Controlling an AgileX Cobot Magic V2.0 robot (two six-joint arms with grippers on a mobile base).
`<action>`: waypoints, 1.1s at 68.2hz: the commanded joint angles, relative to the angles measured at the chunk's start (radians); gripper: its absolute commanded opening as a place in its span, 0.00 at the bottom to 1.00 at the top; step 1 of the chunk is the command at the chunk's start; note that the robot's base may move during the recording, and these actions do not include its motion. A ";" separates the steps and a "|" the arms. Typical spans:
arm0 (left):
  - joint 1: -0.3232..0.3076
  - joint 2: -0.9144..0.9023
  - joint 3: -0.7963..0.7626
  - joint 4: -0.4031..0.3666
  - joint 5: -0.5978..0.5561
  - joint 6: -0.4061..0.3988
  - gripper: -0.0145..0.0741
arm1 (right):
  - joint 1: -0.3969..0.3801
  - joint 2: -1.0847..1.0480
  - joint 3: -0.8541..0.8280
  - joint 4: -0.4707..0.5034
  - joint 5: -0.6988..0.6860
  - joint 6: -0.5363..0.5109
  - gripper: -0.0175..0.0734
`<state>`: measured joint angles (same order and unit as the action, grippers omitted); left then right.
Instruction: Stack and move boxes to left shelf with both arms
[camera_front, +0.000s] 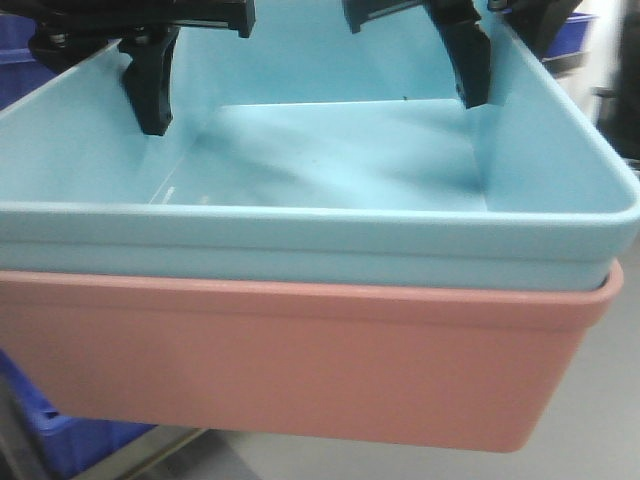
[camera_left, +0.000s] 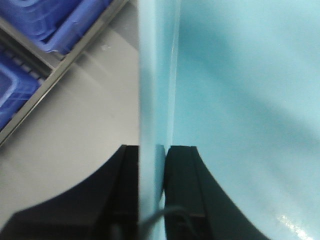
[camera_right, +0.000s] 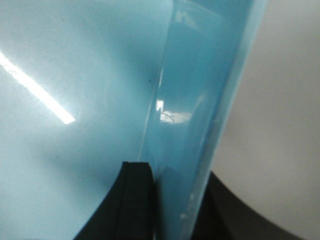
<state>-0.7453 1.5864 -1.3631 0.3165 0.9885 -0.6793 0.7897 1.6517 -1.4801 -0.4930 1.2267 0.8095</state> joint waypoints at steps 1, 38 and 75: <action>-0.036 -0.049 -0.054 -0.074 -0.204 -0.001 0.15 | 0.030 -0.041 -0.045 0.048 -0.163 -0.023 0.25; -0.036 -0.049 -0.054 -0.074 -0.204 -0.001 0.15 | 0.030 -0.041 -0.045 0.048 -0.163 -0.023 0.25; -0.036 -0.049 -0.054 -0.074 -0.204 -0.001 0.15 | 0.030 -0.041 -0.045 0.048 -0.163 -0.023 0.25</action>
<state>-0.7453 1.5864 -1.3631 0.3165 0.9885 -0.6793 0.7897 1.6517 -1.4801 -0.4930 1.2267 0.8095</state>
